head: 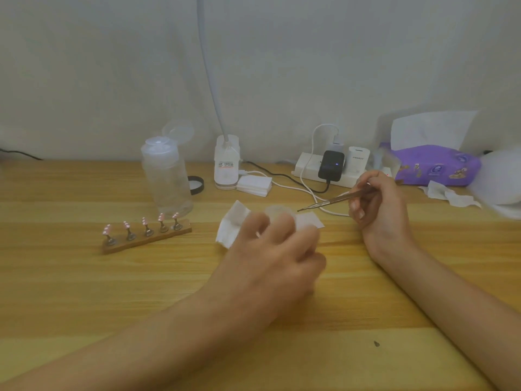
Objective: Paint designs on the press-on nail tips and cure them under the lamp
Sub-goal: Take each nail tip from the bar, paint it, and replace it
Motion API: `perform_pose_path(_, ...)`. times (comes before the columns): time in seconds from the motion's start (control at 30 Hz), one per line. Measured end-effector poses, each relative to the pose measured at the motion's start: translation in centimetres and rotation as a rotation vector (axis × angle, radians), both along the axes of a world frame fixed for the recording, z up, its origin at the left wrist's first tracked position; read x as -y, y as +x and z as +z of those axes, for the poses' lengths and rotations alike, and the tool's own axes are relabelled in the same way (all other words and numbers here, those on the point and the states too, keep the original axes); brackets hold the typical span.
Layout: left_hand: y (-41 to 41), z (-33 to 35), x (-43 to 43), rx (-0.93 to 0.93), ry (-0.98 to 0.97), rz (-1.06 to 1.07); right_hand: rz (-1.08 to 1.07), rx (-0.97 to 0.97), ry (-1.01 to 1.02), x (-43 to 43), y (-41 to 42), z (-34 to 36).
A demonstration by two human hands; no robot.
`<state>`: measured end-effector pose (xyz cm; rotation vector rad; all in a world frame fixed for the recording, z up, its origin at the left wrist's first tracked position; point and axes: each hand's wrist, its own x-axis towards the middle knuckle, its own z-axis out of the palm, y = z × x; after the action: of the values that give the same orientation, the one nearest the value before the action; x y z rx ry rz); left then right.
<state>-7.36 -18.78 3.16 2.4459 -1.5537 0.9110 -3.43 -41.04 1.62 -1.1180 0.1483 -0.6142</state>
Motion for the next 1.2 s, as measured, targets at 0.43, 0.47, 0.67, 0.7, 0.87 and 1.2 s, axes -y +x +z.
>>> perform_pose_path(0.43, 7.8, 0.6, -4.2, -0.754, -0.591, -0.138, 0.012, 0.116, -0.398, -2.6, -1.7, 1.1)
perform_pose_path(0.47, 8.0, -0.4, -4.5, -0.823, -0.624, -0.115, 0.011, 0.124, -0.455, -2.9, -1.8, 1.2)
perform_pose_path(0.67, 8.7, -2.1, -4.7, -0.972, -0.698, -0.116, 0.045, 0.153, -0.661, -4.2, -1.7, 1.5)
perform_pose_path(0.7, 8.8, -2.2, -4.6, -0.966, -0.699, -0.115, 0.048, 0.151, -0.676, -4.4, -1.7, 1.4)
perform_pose_path(0.87, 9.1, -2.5, -4.2, -0.965, -0.697, -0.089, 0.087, 0.131, -0.679, -4.9, -1.5, 1.3)
perform_pose_path(1.2, 8.2, -1.6, -2.8, -0.929, -0.833, -0.126, -0.047, 0.084, -0.493, -4.1, -1.3, 1.1)
